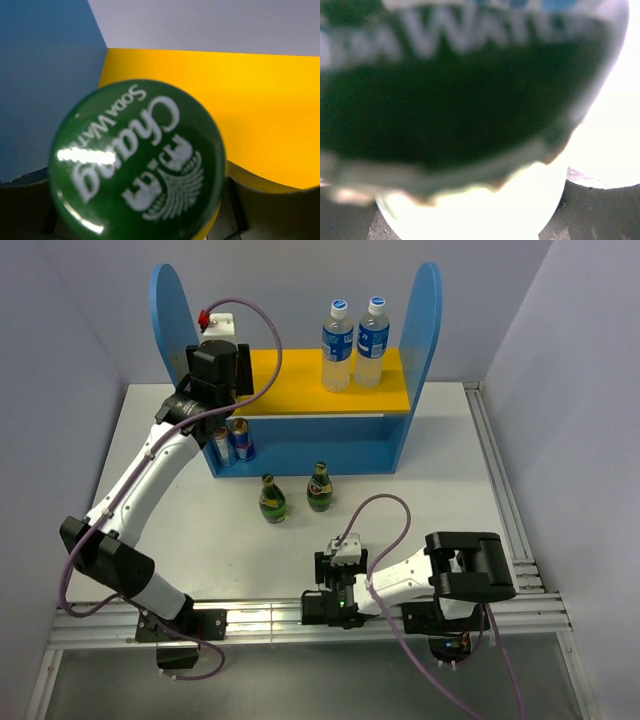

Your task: Place and organize the beverage onto the shelf

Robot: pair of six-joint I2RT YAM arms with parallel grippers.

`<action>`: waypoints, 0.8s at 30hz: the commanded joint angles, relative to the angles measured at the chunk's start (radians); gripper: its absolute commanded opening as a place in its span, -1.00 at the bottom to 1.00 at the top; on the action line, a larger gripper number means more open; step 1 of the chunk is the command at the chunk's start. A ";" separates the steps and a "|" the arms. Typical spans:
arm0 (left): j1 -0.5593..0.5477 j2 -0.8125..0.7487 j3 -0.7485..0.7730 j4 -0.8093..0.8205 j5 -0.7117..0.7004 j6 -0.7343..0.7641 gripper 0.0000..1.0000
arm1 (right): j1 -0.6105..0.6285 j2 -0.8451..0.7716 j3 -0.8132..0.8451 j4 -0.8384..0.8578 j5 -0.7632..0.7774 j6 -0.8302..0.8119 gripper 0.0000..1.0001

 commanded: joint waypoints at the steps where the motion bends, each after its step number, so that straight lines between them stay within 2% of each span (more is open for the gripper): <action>1: 0.058 -0.020 0.075 0.191 0.068 0.013 -0.99 | 0.050 -0.049 0.011 -0.072 0.074 0.125 -1.00; 9: 0.139 0.020 0.029 0.280 0.140 -0.024 -0.99 | 0.136 0.077 0.126 -0.459 0.106 0.478 -1.00; 16: 0.150 0.040 -0.007 0.299 0.151 -0.062 -0.95 | 0.141 0.033 0.088 -0.329 0.095 0.360 -1.00; 18: 0.150 0.045 -0.008 0.296 0.140 -0.066 -0.75 | 0.139 0.019 0.077 -0.324 0.095 0.356 -1.00; 21: 0.151 0.048 -0.020 0.290 0.119 -0.072 -0.29 | 0.142 0.013 0.078 -0.344 0.094 0.371 -1.00; 24: 0.151 0.048 -0.037 0.287 0.116 -0.078 0.05 | 0.150 0.023 0.095 -0.404 0.097 0.424 -1.00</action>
